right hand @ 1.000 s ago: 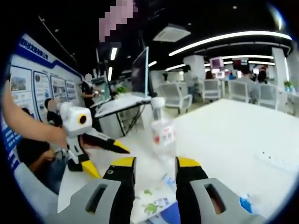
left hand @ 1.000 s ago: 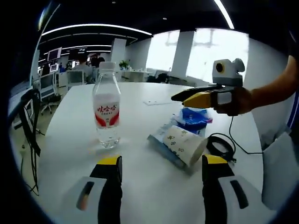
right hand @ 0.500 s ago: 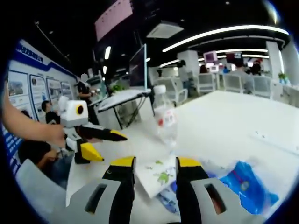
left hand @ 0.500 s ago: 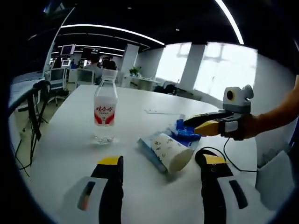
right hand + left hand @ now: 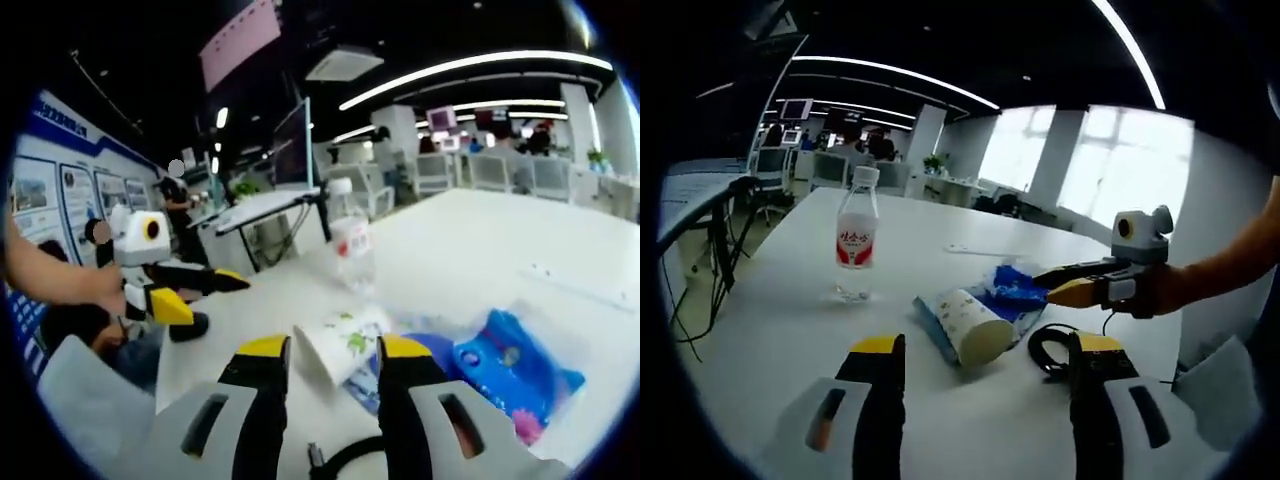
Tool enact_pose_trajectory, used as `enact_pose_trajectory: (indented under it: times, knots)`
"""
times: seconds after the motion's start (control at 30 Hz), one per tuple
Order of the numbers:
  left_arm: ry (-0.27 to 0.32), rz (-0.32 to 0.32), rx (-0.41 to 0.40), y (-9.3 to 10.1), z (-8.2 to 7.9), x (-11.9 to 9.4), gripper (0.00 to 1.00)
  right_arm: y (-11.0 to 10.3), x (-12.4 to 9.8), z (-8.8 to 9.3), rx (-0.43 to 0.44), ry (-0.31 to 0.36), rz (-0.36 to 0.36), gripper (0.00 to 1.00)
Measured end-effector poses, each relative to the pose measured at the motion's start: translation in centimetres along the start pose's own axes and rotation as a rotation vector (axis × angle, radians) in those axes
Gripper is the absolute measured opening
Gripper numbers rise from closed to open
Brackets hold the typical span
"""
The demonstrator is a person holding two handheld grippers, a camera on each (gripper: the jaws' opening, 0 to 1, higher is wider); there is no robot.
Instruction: Arrange the tabletop items into an orderly group along one side of the table until the central work area is clear of visible clutter.
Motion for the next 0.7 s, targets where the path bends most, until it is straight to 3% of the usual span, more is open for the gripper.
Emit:
enact_pose_trajectory:
  times: [0.37, 0.57, 0.63, 0.7]
  knots:
    - [0.039, -0.042, -0.011, 2.3, 0.4, -1.1, 0.67, -0.7, -1.7, 1.4, 0.016, -0.017, -0.002, 0.34]
    - [0.017, -0.055, -0.019, 3.9, 1.9, -2.0, 0.68, -1.1, -2.3, 2.6, 0.019, -0.042, -0.013, 0.38]
    - [0.028, -0.068, -0.022, 4.4, 2.0, -2.4, 0.69, -1.1, -2.6, 3.2, 0.032, -0.057, -0.017, 0.40]
    - [0.044, -0.126, -0.018, 4.5, 1.8, -3.0, 0.73, -1.2, -2.9, 3.8, 0.034, -0.074, -0.015, 0.44]
Point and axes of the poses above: the point that each gripper's makers call its tool centre point, and the gripper's own axes: x roughly forward along the fingers, y roughly to its right, z roughly out of its underside, the point moved 1 cm from there along -x, roughly backward along the fingers, and after that the axes turned 12 degrees about z, right-handed, at the moved point
